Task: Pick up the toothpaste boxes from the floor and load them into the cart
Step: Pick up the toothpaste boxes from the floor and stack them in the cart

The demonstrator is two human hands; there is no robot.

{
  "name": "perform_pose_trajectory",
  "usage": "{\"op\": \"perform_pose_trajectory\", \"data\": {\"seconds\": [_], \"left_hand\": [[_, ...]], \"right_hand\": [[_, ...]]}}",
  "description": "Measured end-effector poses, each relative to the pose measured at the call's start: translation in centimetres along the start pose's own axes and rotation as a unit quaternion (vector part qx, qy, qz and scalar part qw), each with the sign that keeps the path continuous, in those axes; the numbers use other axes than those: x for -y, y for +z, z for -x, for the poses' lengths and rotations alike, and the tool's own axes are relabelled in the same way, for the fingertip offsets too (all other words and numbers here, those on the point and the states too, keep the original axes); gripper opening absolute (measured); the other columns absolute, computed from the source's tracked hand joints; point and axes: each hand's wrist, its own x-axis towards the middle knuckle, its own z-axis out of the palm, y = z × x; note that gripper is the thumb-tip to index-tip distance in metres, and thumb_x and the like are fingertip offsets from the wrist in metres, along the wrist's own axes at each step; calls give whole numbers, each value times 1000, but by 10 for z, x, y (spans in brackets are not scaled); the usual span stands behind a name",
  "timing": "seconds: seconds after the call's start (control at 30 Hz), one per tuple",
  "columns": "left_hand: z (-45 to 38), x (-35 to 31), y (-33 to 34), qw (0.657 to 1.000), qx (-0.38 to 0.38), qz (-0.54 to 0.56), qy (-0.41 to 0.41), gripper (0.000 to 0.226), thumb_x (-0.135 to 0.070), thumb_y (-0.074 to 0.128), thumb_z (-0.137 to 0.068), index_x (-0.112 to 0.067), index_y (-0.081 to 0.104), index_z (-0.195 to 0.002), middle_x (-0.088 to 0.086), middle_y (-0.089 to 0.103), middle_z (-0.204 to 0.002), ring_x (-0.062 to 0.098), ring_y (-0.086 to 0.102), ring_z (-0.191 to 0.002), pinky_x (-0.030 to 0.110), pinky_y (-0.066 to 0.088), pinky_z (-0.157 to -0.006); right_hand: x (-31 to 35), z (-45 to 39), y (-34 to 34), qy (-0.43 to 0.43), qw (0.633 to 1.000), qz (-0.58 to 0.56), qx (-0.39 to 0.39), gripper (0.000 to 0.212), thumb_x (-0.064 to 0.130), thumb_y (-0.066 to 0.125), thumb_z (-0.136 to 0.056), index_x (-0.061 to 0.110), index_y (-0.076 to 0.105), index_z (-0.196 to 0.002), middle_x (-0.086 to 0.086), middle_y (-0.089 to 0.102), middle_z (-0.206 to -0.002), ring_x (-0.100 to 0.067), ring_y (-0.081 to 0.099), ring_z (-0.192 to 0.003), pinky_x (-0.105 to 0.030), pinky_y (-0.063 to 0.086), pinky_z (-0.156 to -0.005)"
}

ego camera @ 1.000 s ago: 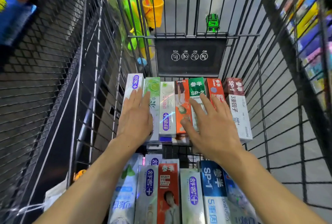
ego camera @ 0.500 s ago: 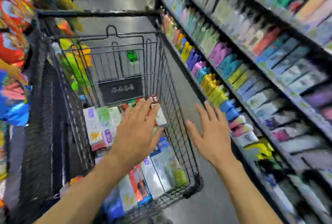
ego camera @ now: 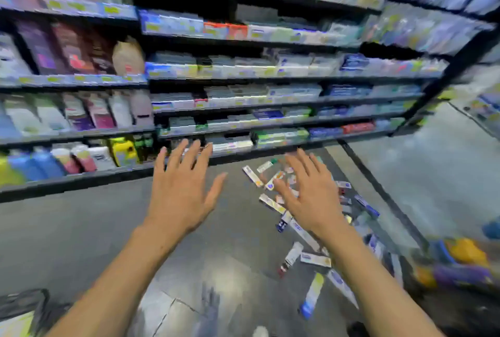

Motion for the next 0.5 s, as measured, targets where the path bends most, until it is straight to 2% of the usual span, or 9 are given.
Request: {"op": "perform_pose_trajectory", "data": {"seconds": [0.07,0.2,0.3,0.4,0.5], "left_hand": [[-17,-61,27,997,32,8,63,69,-57,32,-96,-11,53,-143,16,58,-141,36,49,-135,58,31,-113],[-42,-181,88,980,85,20,178,66,-55,37,-96,-9,55,-140,17,59,-139,37,51,-131,59,34,-110],[-52,-265,134,968,106,29,226,66,-54,38,-94,-6,59,-134,19,61,-135,38,55,-127,59,38,-109],[-54,-332,181,953,138,13,270,68,-56,38,-94,-9,57,-139,18,60,-138,36,53,-130,58,37,-109],[-50,-374,227,938,186,8,292,68,-58,36,-94,-10,58,-137,18,60,-138,37,54,-129,58,37,-111]], "right_hand": [[-71,39,-8,73,997,16,-9,80,75,18,-96,21,47,-147,-12,43,-155,-36,37,-143,-52,30,-117],[-191,112,-21,195,980,45,8,71,68,31,-97,22,45,-148,-11,42,-156,-35,37,-143,-51,31,-117],[-269,150,-22,259,964,48,29,72,67,33,-94,18,50,-144,-15,48,-151,-37,42,-139,-50,32,-116],[-331,182,-20,297,953,47,26,74,65,37,-95,13,49,-146,-19,51,-147,-35,43,-141,-49,33,-116],[-377,206,-13,333,942,31,23,73,68,36,-96,17,46,-146,-15,42,-155,-31,34,-147,-48,30,-118]]}}
